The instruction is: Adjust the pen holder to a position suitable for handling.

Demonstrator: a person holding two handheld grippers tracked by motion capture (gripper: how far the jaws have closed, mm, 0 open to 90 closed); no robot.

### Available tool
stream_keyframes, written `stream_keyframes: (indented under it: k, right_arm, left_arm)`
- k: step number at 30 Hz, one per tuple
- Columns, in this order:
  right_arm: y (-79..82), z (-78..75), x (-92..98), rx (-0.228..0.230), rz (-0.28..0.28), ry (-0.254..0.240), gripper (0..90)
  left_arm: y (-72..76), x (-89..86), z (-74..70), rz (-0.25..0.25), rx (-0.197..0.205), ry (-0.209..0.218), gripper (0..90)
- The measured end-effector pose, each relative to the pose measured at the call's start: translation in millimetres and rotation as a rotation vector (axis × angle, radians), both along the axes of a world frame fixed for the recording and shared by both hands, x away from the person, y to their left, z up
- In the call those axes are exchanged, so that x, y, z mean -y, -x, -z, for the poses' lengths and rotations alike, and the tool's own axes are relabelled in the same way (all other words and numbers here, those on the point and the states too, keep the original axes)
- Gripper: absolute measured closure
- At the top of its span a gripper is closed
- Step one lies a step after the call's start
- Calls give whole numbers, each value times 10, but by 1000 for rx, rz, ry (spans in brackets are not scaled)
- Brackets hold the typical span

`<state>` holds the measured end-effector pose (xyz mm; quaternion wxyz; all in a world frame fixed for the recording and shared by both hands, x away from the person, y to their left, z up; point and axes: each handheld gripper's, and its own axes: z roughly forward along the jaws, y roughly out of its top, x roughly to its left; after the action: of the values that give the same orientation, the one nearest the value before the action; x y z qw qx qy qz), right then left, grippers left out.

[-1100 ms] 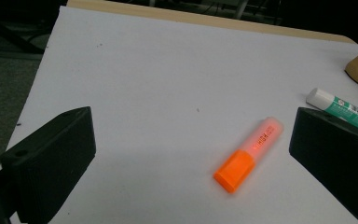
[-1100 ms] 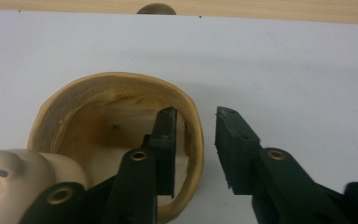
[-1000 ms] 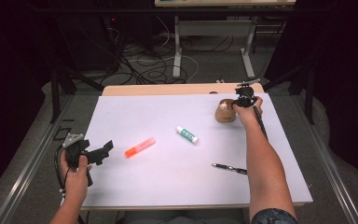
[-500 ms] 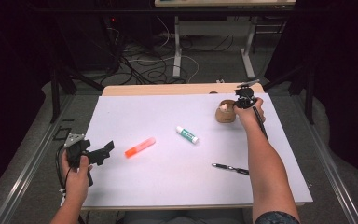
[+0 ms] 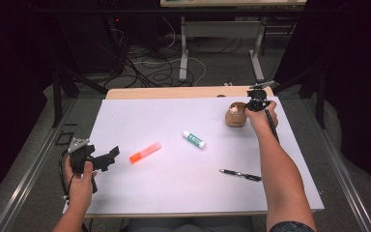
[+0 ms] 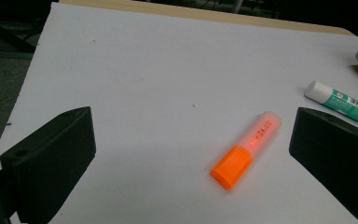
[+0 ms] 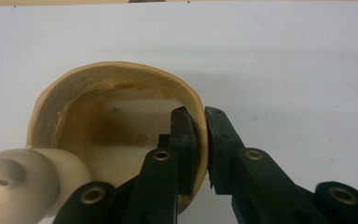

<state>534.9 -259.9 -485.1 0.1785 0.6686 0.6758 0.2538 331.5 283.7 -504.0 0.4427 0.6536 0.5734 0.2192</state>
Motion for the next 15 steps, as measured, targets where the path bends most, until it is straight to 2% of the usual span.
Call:
stream_keyframes:
  k: [3, 9, 15]
  right_arm:
    - [40, -36, -16, -21, 9, -12, 830]
    - [135, -95, -75, -34, 31, -29, 830]
    - [276, -181, -173, -43, 15, -28, 830]
  left_arm:
    - [-1, 6, 1, 0, -1, -2, 4]
    - [1, 21, -1, 6, -4, -8, 4]
    - [0, 40, -3, 13, 0, -10, 4]
